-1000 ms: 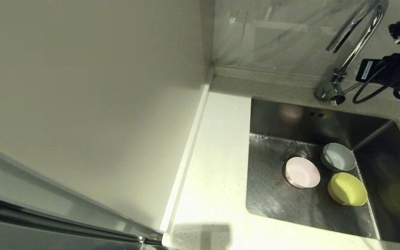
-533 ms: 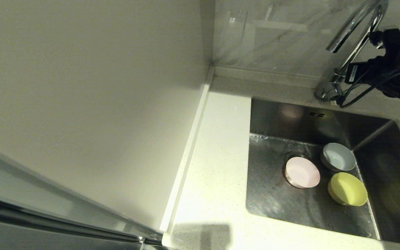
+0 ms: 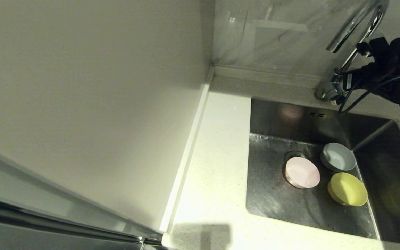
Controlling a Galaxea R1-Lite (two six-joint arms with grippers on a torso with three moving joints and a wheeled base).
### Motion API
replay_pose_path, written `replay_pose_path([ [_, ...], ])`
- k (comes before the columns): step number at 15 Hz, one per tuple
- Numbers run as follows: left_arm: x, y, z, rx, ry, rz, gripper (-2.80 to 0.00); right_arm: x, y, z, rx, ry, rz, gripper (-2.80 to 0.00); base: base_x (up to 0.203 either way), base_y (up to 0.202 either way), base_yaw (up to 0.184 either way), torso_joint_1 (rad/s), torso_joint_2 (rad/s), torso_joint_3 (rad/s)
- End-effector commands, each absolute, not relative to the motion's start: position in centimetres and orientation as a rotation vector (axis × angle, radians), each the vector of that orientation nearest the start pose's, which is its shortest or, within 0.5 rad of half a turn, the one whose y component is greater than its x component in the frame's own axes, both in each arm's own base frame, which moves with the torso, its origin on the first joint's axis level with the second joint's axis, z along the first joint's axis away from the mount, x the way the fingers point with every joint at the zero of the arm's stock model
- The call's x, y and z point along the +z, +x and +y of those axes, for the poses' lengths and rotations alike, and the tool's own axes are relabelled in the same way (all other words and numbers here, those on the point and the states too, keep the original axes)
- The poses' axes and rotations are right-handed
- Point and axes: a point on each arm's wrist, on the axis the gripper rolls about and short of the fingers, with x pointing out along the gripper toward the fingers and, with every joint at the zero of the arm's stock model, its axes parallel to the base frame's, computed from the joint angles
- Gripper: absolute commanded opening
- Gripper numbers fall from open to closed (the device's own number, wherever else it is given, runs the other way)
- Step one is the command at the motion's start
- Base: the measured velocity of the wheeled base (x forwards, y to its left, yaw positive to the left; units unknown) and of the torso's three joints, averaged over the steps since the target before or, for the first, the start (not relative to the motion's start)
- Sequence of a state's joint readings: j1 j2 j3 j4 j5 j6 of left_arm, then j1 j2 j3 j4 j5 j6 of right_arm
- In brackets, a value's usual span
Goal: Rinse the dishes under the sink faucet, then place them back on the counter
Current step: Turn on the faucet
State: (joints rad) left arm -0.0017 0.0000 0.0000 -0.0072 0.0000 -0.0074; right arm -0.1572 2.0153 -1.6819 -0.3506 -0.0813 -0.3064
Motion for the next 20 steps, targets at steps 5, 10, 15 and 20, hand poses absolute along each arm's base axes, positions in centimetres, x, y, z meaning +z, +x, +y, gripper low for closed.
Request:
replay_pose_path([
  [5, 7.5, -2.3, 0.0, -0.002, -0.008, -0.005, -2.8, 28.8, 39.6, -9.6, -0.283, -0.463, 0.159, -2.8, 0.0, 0.0, 0.0, 0.0, 0.0, 0.0],
  [10, 7.5, -2.3, 0.0, -0.002, -0.008, -0.005, -2.8, 29.2, 39.5, -9.5, -0.285, -0.412, 0.137, -2.8, 0.0, 0.0, 0.0, 0.0, 0.0, 0.0],
  [15, 7.5, -2.3, 0.0, 0.0, -0.008, -0.005, -2.8, 28.9, 39.1, -9.9, -0.29, -0.413, 0.153, -2.8, 0.0, 0.0, 0.0, 0.0, 0.0, 0.0],
  [20, 7.5, -2.3, 0.0, -0.002, -0.008, -0.005, -2.8, 25.4, 37.9, -9.4, -0.234, -0.405, 0.281, -2.8, 0.0, 0.0, 0.0, 0.0, 0.0, 0.0],
])
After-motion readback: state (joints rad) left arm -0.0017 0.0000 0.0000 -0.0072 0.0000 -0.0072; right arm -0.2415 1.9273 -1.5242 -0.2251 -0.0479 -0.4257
